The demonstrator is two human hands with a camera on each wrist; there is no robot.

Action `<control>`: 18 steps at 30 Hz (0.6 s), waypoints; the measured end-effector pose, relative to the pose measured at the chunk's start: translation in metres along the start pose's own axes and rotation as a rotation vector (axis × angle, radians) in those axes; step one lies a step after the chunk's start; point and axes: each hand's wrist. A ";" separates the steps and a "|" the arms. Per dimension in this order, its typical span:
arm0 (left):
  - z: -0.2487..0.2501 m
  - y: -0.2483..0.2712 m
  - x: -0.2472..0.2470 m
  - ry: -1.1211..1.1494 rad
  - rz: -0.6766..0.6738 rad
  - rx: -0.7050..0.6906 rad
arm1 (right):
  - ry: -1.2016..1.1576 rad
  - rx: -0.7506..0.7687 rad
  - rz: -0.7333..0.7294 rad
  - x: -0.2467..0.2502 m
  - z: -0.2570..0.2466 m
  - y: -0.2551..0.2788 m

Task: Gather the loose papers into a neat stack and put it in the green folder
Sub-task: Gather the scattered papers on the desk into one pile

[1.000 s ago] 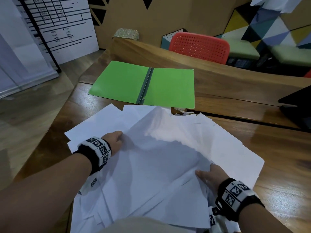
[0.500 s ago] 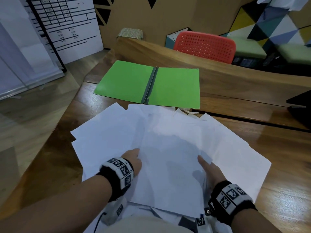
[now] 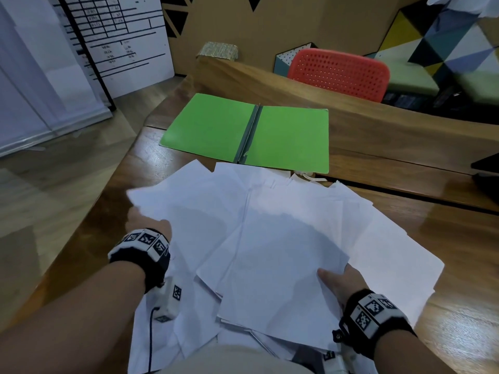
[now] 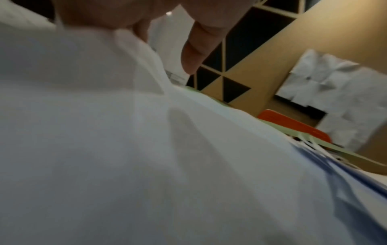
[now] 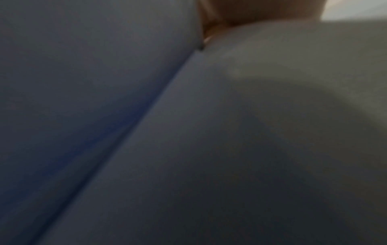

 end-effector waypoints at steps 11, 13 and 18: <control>0.022 -0.006 0.005 0.046 -0.166 -0.021 | -0.045 -0.015 -0.007 0.001 0.008 -0.008; 0.030 -0.006 0.009 0.093 -0.119 -0.074 | -0.047 -0.008 -0.011 0.001 0.007 -0.007; 0.070 0.019 0.035 0.260 -0.038 -0.293 | -0.030 0.028 -0.015 0.003 0.003 -0.006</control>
Point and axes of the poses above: each hand's wrist, its own y-axis away from the middle knuckle, its own x-axis out of the back of the hand, z = x × y, and after that the axes turned 2 degrees about z, right-handed
